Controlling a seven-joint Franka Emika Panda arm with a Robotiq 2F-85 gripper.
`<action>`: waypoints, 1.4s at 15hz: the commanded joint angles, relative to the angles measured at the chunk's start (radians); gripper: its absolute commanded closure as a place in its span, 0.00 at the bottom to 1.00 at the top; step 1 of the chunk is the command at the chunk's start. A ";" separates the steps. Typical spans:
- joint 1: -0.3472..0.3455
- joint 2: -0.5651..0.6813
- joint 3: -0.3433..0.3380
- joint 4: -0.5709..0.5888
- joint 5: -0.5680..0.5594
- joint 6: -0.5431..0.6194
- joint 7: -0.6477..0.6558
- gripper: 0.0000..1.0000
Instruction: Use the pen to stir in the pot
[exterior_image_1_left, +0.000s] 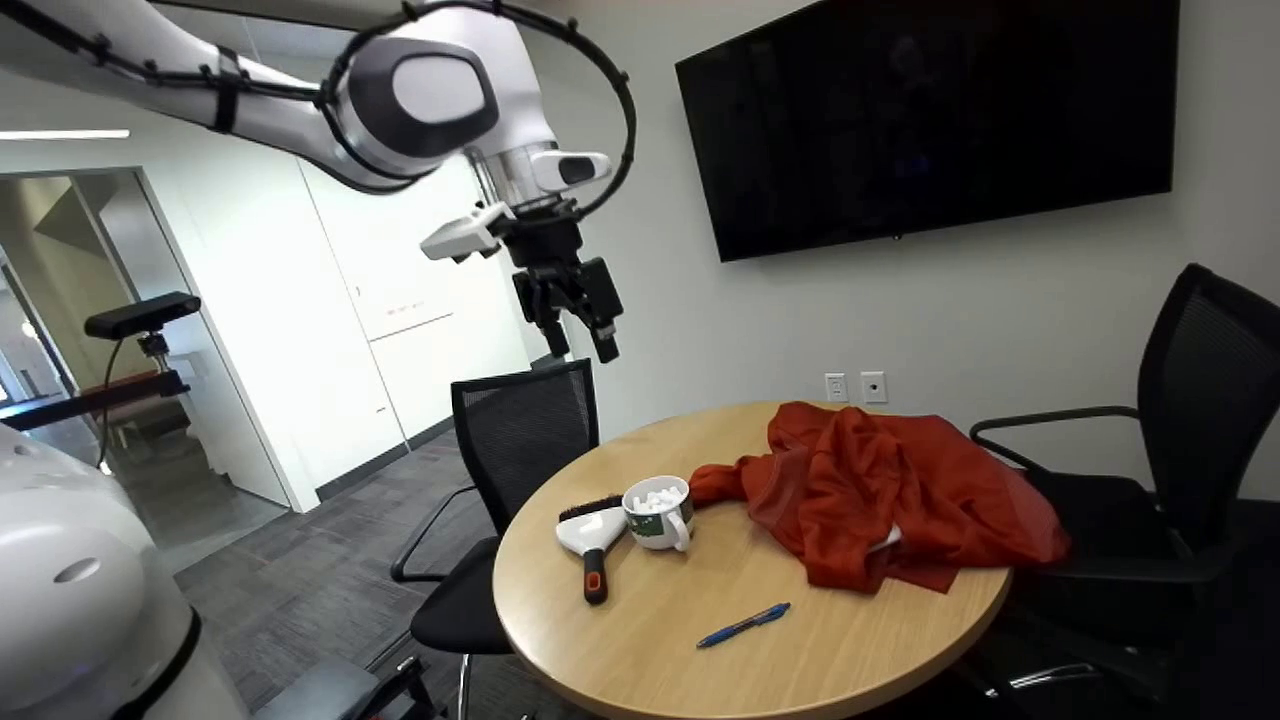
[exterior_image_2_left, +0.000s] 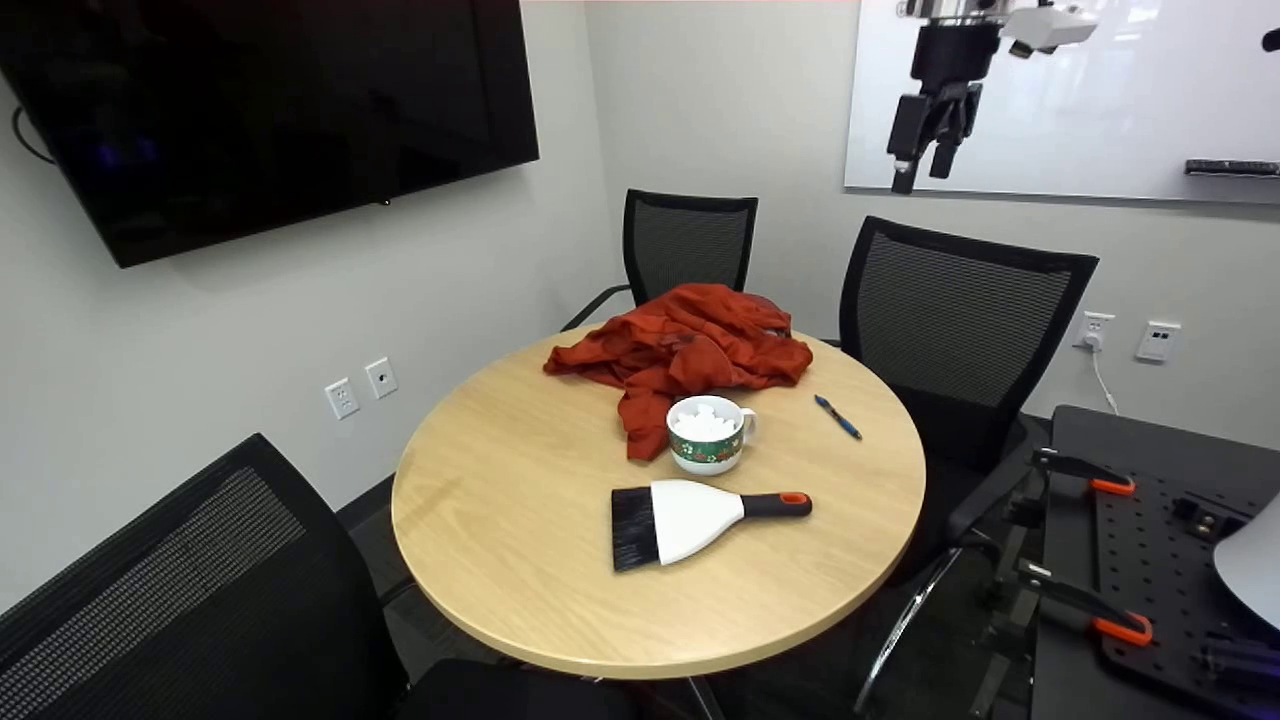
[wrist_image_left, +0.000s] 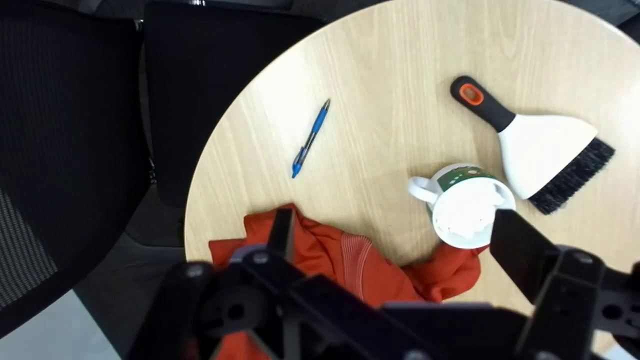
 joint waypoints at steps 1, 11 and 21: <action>-0.042 0.176 0.010 -0.024 -0.027 0.206 0.057 0.00; -0.072 0.509 -0.020 -0.008 -0.054 0.407 0.115 0.00; -0.073 0.647 -0.009 0.019 0.044 0.592 0.084 0.00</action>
